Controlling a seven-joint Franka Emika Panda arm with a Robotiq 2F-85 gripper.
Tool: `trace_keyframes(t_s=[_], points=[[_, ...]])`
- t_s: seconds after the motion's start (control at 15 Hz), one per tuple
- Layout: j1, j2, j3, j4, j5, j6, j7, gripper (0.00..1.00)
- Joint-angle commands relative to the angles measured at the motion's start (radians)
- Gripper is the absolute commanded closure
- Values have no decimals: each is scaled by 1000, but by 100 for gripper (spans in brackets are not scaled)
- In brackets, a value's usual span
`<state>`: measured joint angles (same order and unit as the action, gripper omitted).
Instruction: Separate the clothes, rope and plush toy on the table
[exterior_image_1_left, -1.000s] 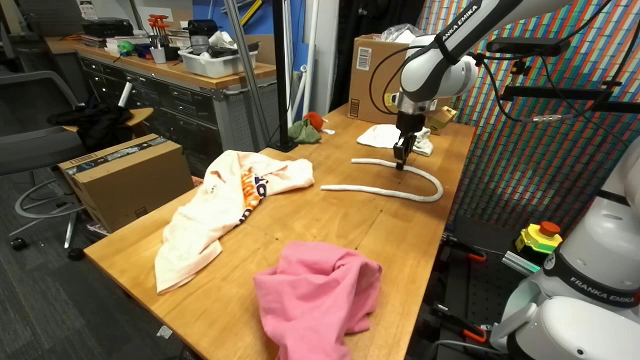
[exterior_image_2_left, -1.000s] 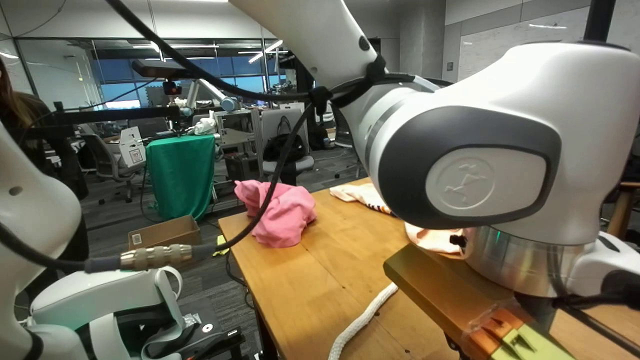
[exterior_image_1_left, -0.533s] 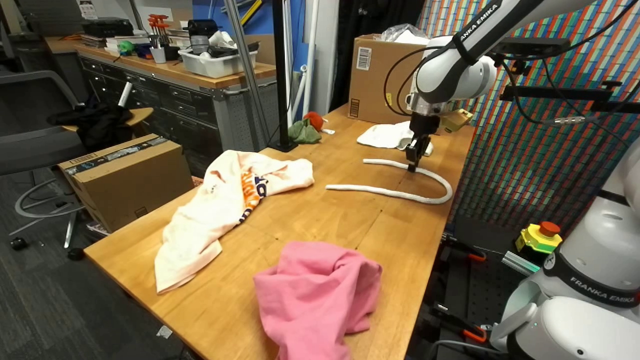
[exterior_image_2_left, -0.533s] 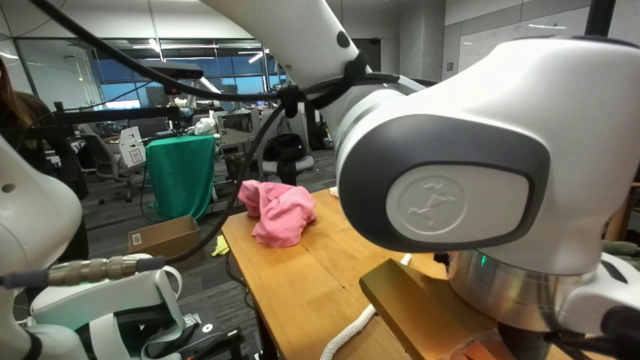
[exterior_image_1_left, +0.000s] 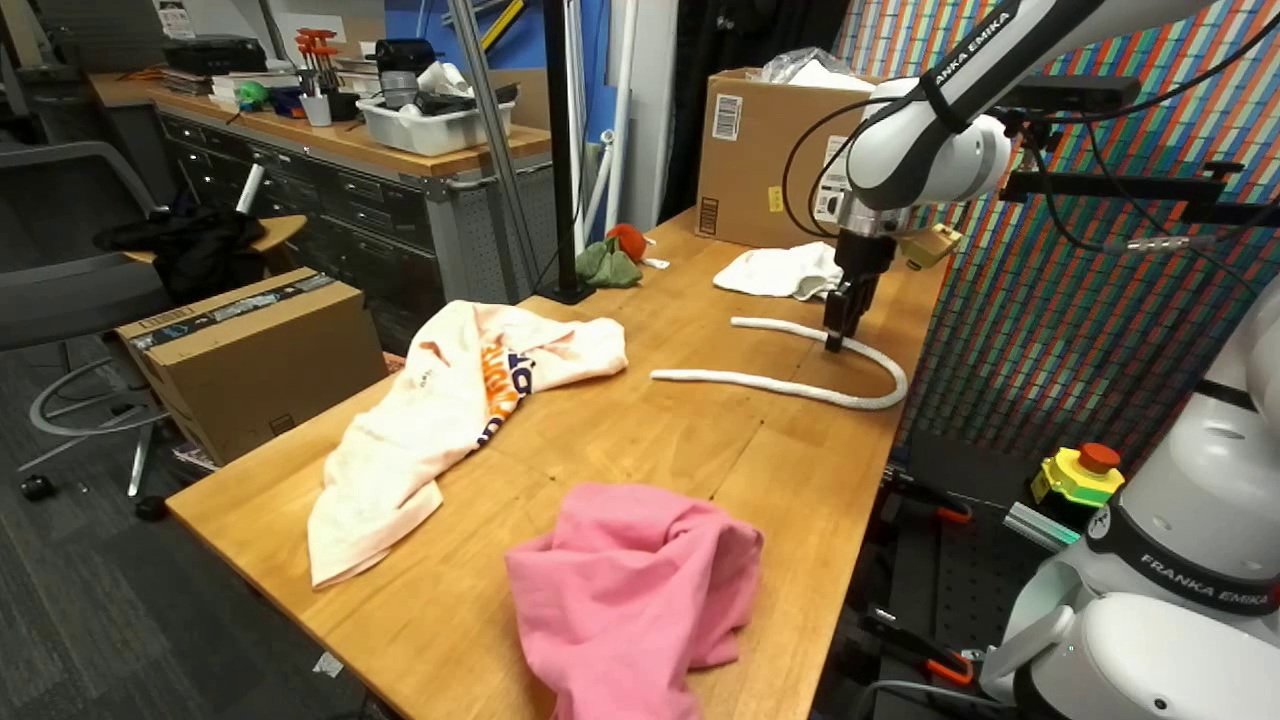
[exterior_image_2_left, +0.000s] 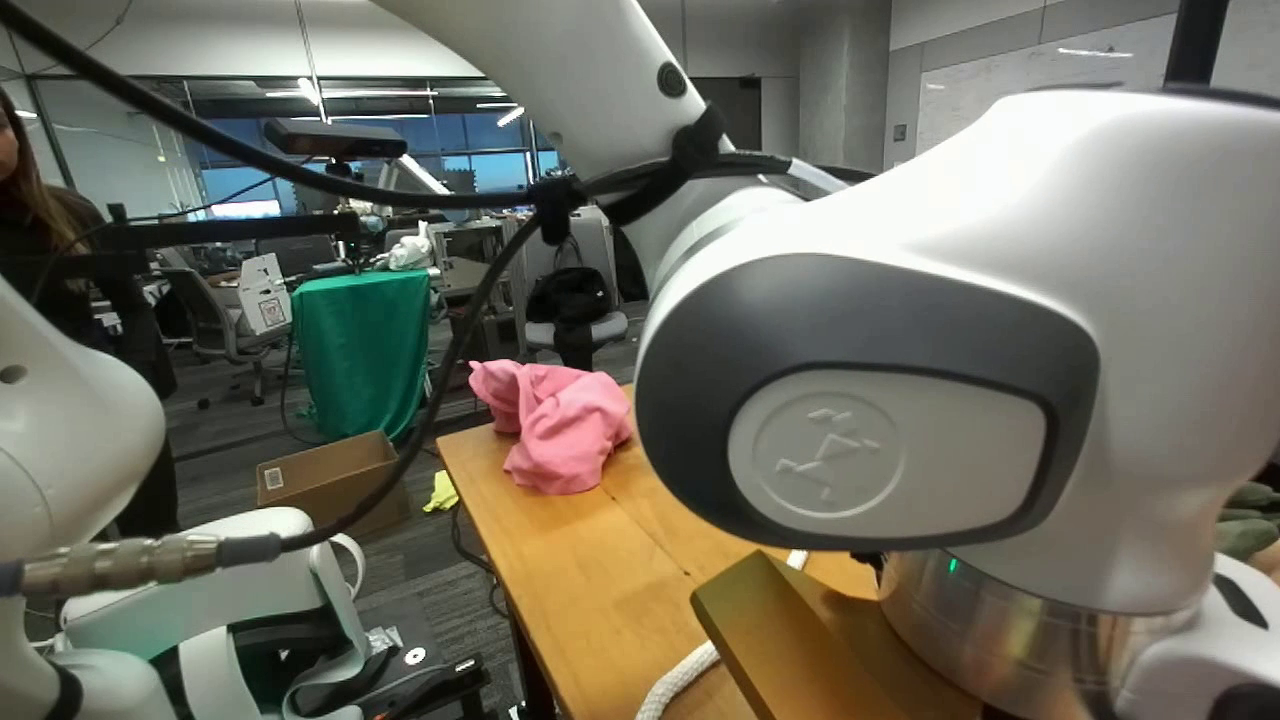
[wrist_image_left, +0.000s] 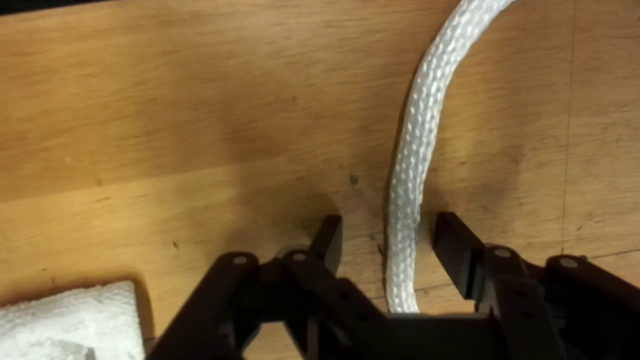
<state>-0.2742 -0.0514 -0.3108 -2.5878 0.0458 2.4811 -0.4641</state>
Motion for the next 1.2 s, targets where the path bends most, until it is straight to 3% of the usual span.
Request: trace_keyframes(t_s=[0.0,0.13,0.4,0.8,1.13], points=[[5,-26,6,-20,-5,-24,-48,12],[18,-40,24,-3,-32,-49,-47,0],[58,-127,69,42,-99,-156,-47,0],[134,-340,91,90,-63,-380,-111,0],[158,-620,74,-26,-85,-329,-168,0]])
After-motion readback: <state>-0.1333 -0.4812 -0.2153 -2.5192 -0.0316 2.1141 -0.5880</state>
